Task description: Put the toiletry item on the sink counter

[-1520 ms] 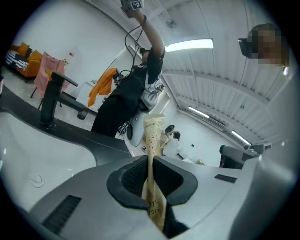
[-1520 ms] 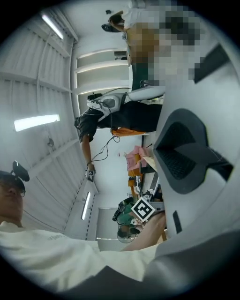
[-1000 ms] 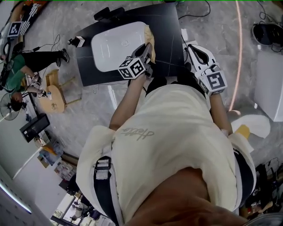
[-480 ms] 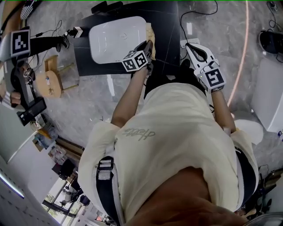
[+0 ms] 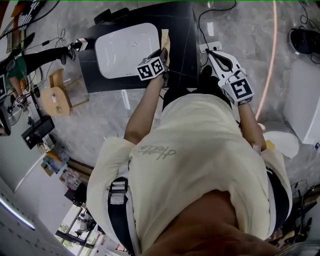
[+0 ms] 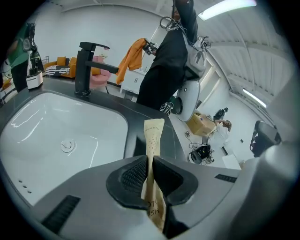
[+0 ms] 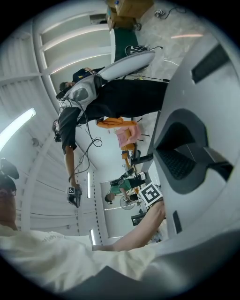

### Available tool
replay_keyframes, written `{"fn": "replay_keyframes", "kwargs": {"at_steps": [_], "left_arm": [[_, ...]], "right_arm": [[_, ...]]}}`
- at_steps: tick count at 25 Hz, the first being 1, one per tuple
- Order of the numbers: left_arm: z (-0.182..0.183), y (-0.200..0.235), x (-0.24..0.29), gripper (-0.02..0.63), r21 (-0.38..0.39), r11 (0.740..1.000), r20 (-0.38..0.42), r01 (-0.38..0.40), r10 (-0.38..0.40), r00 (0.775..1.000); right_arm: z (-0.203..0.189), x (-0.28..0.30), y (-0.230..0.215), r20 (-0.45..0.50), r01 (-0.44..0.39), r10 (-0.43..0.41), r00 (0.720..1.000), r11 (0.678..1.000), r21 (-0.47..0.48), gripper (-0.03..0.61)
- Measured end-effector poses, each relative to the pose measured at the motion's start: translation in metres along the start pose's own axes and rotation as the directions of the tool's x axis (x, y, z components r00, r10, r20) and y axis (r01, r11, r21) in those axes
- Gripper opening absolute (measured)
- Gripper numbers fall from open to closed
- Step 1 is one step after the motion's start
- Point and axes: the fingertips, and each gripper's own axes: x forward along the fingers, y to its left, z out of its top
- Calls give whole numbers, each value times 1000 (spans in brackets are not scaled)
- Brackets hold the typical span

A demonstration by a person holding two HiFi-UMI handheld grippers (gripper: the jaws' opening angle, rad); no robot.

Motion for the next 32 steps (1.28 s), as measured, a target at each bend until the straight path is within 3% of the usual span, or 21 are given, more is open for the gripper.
{"fn": "replay_keyframes", "kwargs": {"at_steps": [6,9,19,25,29,32], "left_arm": [[1,6,10,44,17,998,-47,-67,68,997],[-2,11,11,118,-17,997,-50,-76,75,996],[18,9,-10,132,-51,997,44,-56,58,997],[46,-4,-48,132,-19,1000,214,25,-20,977],[71,-21,-76,132,48,988,322,150,-157,933],[77,-29,-96,132,106,963,342,247,-268,901]], "right_arm": [[7,7,-10,1,-1,1,1000,1000,-18,-6],[8,11,-9,0,-9,9,1000,1000,-13,-5],[11,18,-5,3,-40,40,999,999,-11,-6],[15,26,10,3,-54,54,999,998,-28,-6],[28,30,29,28,-7,8,1000,999,-32,-6],[47,26,53,64,23,-23,998,1000,-5,-6]]}}
